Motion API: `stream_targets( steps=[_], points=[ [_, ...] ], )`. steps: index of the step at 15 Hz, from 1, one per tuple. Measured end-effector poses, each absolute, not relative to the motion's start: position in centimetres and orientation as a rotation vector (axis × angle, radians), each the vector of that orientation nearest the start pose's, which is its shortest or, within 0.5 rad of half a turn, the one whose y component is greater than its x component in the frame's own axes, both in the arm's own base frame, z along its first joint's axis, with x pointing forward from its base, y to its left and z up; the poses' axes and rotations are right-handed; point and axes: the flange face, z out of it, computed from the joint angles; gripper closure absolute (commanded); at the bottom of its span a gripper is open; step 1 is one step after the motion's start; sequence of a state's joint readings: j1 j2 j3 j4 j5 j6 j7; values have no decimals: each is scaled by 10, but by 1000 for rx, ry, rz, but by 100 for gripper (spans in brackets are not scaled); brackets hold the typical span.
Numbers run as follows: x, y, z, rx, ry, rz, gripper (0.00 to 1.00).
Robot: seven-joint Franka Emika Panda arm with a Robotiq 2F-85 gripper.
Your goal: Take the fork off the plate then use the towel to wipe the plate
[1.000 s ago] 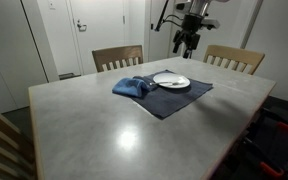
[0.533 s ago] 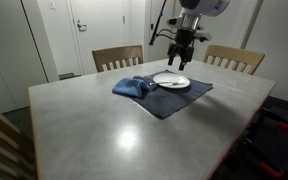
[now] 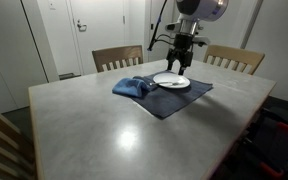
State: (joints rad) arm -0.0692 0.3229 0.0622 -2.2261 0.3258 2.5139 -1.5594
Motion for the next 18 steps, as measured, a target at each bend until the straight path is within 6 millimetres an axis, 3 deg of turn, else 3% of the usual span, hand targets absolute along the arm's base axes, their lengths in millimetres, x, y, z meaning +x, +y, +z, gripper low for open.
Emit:
stream_targets(
  steps=[11, 18],
  points=[
    [545, -3, 198, -2400, -1733, -156, 0],
    [562, -12, 169, -2422, -1715, -129, 0]
  ],
)
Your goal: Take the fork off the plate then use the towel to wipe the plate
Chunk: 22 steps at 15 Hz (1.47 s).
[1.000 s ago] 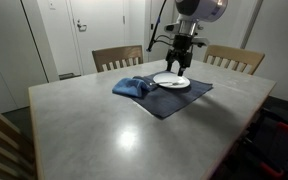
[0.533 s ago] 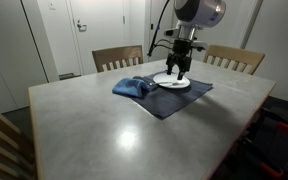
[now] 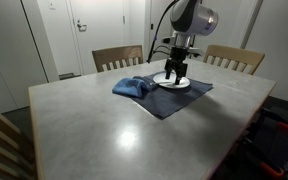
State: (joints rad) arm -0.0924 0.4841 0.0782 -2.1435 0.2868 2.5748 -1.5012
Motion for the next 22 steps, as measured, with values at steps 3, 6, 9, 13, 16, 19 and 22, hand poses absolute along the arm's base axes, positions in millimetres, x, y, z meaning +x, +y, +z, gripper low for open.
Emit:
stream_targets(
  steps=[3, 6, 9, 13, 16, 19, 22],
  points=[
    [571, -20, 164, -2435, -1724, -117, 2],
    [579, -23, 161, -2440, -1725, -120, 1],
    [579, -19, 156, -2431, -1721, -120, 23],
    [579, -14, 152, -2428, -1714, -119, 42],
    [581, -16, 154, -2447, -1711, -137, 65],
    [582, -20, 155, -2459, -1703, -151, 91],
    [582, -26, 156, -2470, -1690, -158, 100]
  ],
)
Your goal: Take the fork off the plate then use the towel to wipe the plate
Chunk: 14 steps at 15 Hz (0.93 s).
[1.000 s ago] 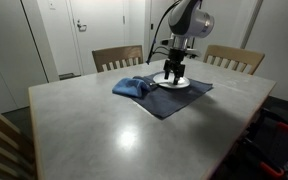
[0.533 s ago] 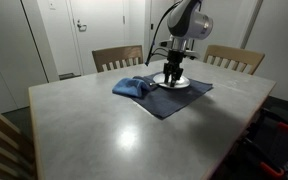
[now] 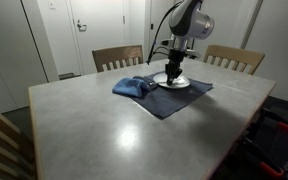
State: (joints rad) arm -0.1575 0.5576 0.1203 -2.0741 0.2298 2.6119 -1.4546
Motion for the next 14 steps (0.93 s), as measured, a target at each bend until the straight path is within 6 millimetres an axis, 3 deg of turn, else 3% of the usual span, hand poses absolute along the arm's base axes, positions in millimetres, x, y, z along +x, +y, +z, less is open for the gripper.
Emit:
stream_targets(
  steps=[9, 14],
  points=[
    [583, -31, 160, -2503, -1641, -168, 98],
    [582, -19, 194, -2491, -1624, -170, 98]
  ],
)
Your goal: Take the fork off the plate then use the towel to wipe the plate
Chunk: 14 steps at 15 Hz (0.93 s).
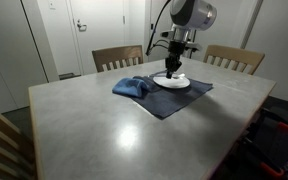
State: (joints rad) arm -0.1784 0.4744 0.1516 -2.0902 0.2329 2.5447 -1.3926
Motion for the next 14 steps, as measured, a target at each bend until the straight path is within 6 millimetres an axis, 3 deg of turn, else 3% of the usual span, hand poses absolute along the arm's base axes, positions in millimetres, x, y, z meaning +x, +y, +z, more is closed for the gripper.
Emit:
stream_targets(
  steps=[4, 6, 14],
  points=[
    [567, 9, 215, -2416, -1597, -143, 98],
    [558, 22, 215, -2376, -1608, -128, 98],
    [518, 50, 183, -2185, -1761, -21, 98]
  ],
)
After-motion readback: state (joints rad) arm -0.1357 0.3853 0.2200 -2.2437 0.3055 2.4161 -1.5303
